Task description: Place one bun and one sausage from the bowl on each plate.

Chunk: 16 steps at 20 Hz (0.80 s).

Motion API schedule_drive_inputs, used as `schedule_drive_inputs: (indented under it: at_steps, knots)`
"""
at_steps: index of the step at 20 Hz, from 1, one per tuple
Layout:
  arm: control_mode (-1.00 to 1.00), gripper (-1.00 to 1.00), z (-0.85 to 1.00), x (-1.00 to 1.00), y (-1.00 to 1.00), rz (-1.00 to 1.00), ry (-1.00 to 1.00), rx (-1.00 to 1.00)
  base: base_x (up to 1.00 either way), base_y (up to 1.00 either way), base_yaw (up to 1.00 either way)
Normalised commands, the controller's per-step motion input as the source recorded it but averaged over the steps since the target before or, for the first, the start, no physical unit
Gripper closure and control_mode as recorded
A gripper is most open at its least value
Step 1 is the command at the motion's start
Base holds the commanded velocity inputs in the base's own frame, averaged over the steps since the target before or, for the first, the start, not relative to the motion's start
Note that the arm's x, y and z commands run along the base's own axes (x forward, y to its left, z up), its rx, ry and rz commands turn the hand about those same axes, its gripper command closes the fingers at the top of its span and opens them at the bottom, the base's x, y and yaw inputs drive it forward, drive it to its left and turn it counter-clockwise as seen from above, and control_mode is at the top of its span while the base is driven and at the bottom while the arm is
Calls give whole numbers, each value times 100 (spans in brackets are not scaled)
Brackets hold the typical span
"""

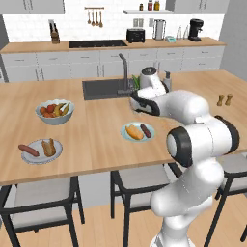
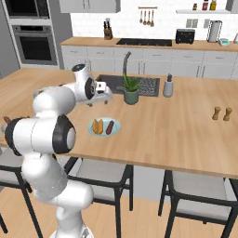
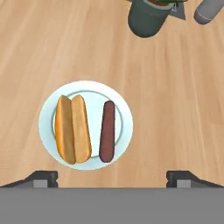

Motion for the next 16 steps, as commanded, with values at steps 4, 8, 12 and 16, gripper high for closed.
schedule_drive_inputs:
  at_steps: [4,8,12,16]
  knots:
    - [-100,-100,82,-100,-1,0,-21,0,0,0,0]
    - [-100,-100,55,-100,0,0,-11,0,0,0,0]
    - [-100,-100,18,-100,0,0,-1,0,0,0,0]
    - [-100,-100,15,-100,0,0,0,0,0,0,0]
